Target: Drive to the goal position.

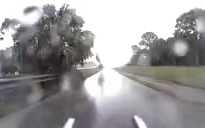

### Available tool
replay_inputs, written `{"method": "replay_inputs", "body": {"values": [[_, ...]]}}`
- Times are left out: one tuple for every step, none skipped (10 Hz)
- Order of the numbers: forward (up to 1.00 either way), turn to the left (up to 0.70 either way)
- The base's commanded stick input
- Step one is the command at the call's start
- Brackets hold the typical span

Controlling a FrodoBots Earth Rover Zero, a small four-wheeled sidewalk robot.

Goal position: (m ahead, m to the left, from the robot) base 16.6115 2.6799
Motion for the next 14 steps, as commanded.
{"method": "replay_inputs", "body": {"values": [[1.0,0.0],[1.0,-0.38],[1.0,-0.4],[1.0,-0.4],[1.0,-0.28],[1.0,0.0],[1.0,0.0],[1.0,0.0],[1.0,0.0],[1.0,0.0],[1.0,0.0],[1.0,0.0],[1.0,0.0],[1.0,0.0]]}}
